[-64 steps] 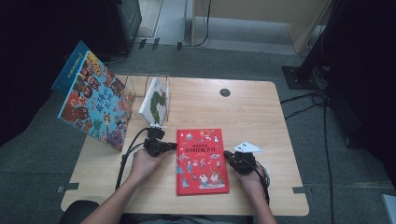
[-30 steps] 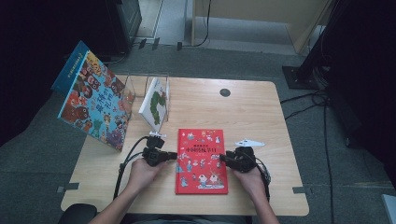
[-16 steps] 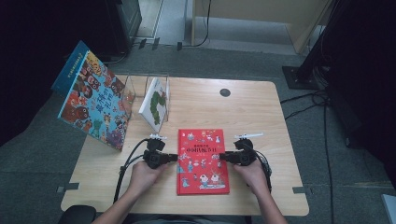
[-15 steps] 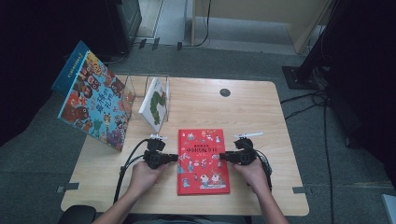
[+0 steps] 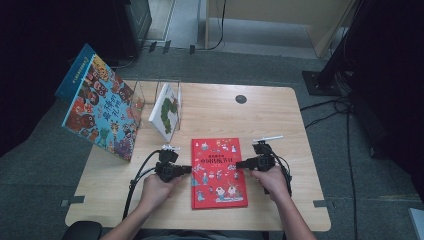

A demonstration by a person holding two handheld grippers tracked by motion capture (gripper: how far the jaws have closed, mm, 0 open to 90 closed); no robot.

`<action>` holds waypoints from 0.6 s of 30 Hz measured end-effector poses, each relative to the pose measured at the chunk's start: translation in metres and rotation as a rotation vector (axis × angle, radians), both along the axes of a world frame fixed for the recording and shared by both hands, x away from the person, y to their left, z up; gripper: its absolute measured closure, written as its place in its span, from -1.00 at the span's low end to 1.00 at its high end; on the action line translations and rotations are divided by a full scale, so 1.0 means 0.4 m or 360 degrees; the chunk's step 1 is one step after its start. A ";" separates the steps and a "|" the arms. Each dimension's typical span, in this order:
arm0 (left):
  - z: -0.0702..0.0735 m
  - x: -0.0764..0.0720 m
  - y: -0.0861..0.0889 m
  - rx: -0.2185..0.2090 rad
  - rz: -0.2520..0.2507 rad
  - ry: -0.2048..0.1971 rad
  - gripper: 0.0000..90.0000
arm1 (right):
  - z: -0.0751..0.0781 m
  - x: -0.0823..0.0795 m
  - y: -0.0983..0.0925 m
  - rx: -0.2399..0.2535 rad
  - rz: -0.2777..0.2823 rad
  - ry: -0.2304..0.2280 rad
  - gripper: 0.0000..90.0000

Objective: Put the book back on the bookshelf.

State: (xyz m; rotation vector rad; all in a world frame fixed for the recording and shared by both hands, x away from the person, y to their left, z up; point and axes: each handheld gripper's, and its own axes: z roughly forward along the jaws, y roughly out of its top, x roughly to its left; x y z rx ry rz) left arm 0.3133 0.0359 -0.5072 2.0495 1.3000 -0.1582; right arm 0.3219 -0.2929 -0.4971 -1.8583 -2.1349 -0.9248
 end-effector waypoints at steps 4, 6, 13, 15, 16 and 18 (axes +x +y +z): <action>0.000 0.000 0.001 -0.0004 0.0004 0.0007 1.00 | 0.001 0.000 -0.001 0.0007 -0.0003 0.0013 0.46; 0.000 0.000 0.001 -0.0005 0.0004 0.0008 1.00 | 0.003 0.003 -0.002 0.0016 -0.0007 0.0033 0.46; 0.001 -0.006 -0.002 0.0011 -0.0004 -0.0007 1.00 | -0.001 -0.004 -0.006 0.0043 -0.0032 0.0013 0.52; 0.001 -0.006 -0.003 0.0016 -0.0007 -0.0009 1.00 | 0.000 -0.002 -0.007 0.0047 -0.0033 0.0032 0.51; 0.001 -0.007 -0.003 0.0017 -0.0006 -0.0008 1.00 | 0.003 -0.001 -0.006 0.0038 -0.0027 0.0039 0.51; 0.001 -0.008 -0.002 0.0011 -0.0004 -0.0003 1.00 | 0.012 0.002 -0.008 0.0062 -0.0025 0.0050 0.51</action>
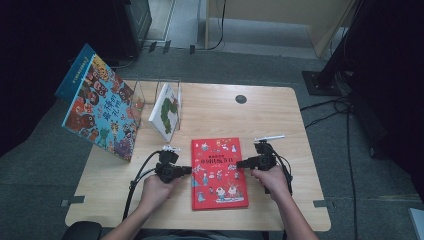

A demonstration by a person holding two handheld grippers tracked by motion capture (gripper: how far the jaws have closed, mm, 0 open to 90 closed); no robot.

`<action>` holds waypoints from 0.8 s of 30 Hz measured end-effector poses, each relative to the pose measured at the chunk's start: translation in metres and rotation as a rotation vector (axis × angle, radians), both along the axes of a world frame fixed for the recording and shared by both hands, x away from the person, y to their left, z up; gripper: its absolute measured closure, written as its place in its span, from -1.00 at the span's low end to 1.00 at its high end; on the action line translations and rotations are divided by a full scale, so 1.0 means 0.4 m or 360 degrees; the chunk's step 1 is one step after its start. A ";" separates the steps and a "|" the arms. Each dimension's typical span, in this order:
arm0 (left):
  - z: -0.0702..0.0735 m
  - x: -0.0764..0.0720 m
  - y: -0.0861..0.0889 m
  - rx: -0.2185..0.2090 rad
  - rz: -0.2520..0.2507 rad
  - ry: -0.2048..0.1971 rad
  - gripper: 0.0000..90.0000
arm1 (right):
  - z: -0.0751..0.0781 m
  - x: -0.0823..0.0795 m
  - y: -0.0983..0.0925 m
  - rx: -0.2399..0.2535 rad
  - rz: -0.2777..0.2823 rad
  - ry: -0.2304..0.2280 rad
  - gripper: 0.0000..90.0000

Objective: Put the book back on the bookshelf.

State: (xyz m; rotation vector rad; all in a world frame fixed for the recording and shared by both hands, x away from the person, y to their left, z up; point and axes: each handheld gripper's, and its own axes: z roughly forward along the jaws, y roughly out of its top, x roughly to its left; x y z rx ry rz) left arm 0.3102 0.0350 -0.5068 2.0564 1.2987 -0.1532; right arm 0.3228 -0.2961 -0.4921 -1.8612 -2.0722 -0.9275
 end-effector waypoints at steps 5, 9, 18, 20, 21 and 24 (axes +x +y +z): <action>0.001 0.000 -0.002 -0.0007 -0.0036 0.0023 1.00 | 0.047 0.011 -0.002 -0.0014 0.0055 -0.0030 0.53; 0.000 -0.002 -0.006 -0.0015 -0.0042 0.0026 1.00 | 0.098 0.017 0.003 -0.0016 0.0100 -0.0066 0.54; -0.004 -0.006 -0.013 -0.0050 -0.0046 0.0038 1.00 | 0.189 0.021 0.036 -0.0115 0.0212 -0.0110 0.55; -0.005 -0.006 -0.016 -0.0065 -0.0052 0.0049 0.98 | 0.211 0.024 0.049 -0.0173 0.0238 -0.0111 0.55; -0.005 -0.007 -0.017 -0.0072 -0.0050 0.0053 0.97 | 0.220 0.027 0.056 -0.0210 0.0253 -0.0116 0.55; -0.005 -0.007 -0.019 -0.0075 -0.0053 0.0047 0.97 | 0.246 0.033 0.076 -0.0255 0.0287 -0.0101 0.56</action>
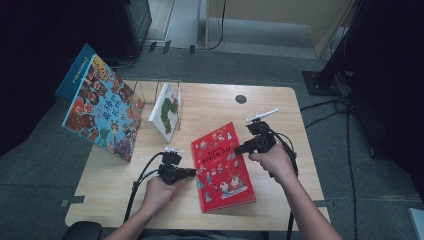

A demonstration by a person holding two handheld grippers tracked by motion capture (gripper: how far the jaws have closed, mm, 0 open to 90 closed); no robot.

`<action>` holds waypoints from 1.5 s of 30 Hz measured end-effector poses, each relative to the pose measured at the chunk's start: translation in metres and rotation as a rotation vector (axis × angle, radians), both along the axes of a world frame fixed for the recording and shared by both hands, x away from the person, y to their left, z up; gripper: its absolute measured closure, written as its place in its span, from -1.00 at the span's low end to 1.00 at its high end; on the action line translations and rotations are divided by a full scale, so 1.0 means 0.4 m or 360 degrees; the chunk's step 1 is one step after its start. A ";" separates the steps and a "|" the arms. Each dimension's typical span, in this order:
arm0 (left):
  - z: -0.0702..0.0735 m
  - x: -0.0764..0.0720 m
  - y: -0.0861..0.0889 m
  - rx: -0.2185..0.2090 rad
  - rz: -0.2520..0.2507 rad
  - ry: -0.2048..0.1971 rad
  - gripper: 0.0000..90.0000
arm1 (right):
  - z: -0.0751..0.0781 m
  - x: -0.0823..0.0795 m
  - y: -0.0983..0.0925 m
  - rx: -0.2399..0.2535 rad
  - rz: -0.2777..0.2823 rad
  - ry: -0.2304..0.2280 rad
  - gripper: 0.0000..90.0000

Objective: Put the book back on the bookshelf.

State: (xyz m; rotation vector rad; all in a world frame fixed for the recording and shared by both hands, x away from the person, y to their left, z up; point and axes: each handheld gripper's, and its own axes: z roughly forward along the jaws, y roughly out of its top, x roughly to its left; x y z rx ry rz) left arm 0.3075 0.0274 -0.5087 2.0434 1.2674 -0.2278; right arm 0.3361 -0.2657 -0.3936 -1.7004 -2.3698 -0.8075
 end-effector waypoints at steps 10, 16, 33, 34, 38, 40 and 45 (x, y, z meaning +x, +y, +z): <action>0.002 0.001 -0.001 -0.0013 0.0013 -0.0009 0.97 | 0.050 0.009 0.088 -0.0097 0.0163 -0.0003 0.58; 0.001 0.002 -0.002 -0.0024 0.0024 -0.0022 0.97 | 0.052 0.026 0.145 -0.0099 0.0227 -0.0001 0.67; 0.017 0.013 0.023 -0.0086 0.0013 -0.0052 0.34 | 0.083 0.053 0.199 -0.0206 0.0320 0.0085 0.88; 0.017 0.014 0.024 -0.0088 0.0011 -0.0052 0.29 | 0.086 0.053 0.199 -0.0218 0.0325 0.0090 0.90; 0.020 0.015 0.027 -0.0095 -0.0004 -0.0067 0.16 | 0.092 0.055 0.197 -0.0232 0.0323 0.0112 0.96; 0.022 0.015 0.026 -0.0094 -0.0012 -0.0076 0.09 | 0.092 0.058 0.194 -0.0225 0.0330 0.0119 0.96; 0.022 0.019 0.028 -0.0081 -0.0027 -0.0079 -0.08 | 0.094 0.062 0.190 -0.0214 0.0348 0.0142 0.96</action>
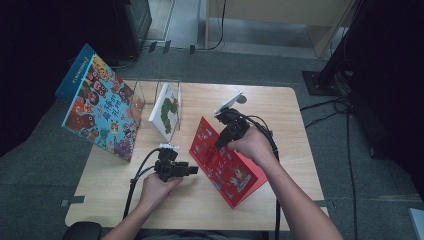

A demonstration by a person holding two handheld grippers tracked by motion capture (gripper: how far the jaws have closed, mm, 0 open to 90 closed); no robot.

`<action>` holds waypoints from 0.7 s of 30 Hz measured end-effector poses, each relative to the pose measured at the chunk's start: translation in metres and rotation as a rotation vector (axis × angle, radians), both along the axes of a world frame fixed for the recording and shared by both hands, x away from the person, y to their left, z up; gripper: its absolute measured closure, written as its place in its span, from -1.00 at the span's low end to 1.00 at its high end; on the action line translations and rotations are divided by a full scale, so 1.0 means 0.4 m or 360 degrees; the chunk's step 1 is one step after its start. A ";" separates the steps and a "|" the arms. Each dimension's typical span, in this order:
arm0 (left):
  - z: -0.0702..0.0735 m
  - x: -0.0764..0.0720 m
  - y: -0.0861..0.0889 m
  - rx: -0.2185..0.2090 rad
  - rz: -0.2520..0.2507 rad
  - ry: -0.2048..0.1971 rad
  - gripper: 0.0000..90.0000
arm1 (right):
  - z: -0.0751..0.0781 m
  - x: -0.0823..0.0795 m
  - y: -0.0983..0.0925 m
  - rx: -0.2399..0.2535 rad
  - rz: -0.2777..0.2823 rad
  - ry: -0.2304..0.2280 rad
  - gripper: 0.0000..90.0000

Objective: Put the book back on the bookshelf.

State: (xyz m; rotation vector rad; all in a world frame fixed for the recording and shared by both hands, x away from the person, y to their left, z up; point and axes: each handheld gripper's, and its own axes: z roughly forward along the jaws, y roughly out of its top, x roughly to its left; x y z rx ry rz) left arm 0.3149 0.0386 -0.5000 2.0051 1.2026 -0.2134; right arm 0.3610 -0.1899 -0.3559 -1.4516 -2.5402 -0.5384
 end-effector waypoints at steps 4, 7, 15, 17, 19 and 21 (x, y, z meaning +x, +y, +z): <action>0.000 0.001 -0.002 -0.0007 -0.0013 -0.0008 -0.15 | 0.010 0.001 -0.004 0.0018 0.0006 0.0001 0.96; 0.004 0.000 -0.004 -0.0005 -0.0032 -0.0028 -0.18 | 0.033 0.006 -0.014 0.0048 -0.0003 -0.0006 0.96; 0.024 0.007 -0.015 -0.0023 -0.0071 -0.0106 -0.25 | 0.085 0.018 -0.042 0.0118 -0.0009 -0.0040 0.96; 0.029 0.011 -0.016 -0.0022 -0.0075 -0.0114 -0.25 | 0.095 0.022 -0.049 0.0139 -0.0012 -0.0038 0.96; 0.036 0.018 -0.018 -0.0028 -0.0073 -0.0114 -0.25 | 0.103 0.027 -0.056 0.0158 -0.0011 -0.0043 0.96; 0.043 0.024 -0.020 -0.0061 -0.0071 -0.0118 -0.25 | 0.110 0.030 -0.060 0.0168 -0.0018 -0.0043 0.96</action>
